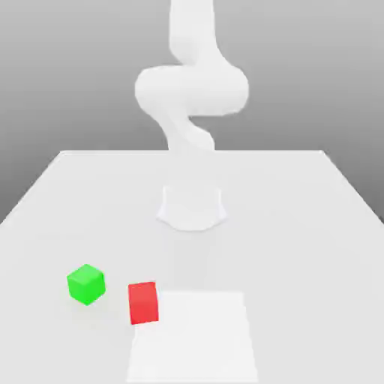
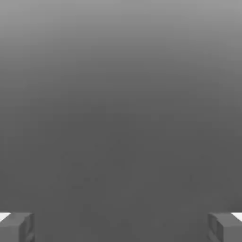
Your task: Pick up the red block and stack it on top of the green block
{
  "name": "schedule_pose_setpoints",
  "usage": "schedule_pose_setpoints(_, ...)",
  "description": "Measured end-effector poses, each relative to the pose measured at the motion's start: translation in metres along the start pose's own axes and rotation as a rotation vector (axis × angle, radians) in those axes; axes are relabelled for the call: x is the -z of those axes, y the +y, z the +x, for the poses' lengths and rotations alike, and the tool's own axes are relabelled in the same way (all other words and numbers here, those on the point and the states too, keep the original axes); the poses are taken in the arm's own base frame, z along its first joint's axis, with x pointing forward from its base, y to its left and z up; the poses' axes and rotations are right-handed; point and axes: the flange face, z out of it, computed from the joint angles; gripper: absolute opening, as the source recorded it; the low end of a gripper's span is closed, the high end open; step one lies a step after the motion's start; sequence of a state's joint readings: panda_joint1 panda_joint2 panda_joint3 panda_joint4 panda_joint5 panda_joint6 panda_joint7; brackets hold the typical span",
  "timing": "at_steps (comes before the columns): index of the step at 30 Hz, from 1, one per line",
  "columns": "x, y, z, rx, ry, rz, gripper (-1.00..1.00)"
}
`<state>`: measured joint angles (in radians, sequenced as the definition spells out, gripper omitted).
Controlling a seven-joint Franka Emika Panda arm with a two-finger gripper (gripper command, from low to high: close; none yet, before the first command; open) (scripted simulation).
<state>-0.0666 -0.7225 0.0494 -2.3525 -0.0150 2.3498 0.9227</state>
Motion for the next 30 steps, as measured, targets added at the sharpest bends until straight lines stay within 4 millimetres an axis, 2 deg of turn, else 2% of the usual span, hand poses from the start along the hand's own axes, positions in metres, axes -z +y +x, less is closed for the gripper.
schedule_pose_setpoints(3,-0.073,0.020,-0.008,-0.150,-0.014,-0.122,0.00)
schedule_pose_setpoints(7,-0.158,0.063,-0.021,-0.350,-0.029,-0.270,0.00)
schedule_pose_setpoints(11,-0.228,0.120,-0.040,-0.558,-0.043,-0.410,0.00)
schedule_pose_setpoints(14,-0.269,0.168,-0.059,-0.720,-0.053,-0.510,0.00)
schedule_pose_setpoints(17,-0.300,0.216,-0.084,-0.885,-0.064,-0.606,0.00)
schedule_pose_setpoints(21,-0.326,0.275,-0.123,-1.113,-0.078,-0.728,0.00)
schedule_pose_setpoints(24,-0.339,0.292,-0.135,-1.172,-0.079,-0.753,0.00)
schedule_pose_setpoints(30,-0.366,0.307,-0.151,-1.178,-0.080,-0.753,0.00)
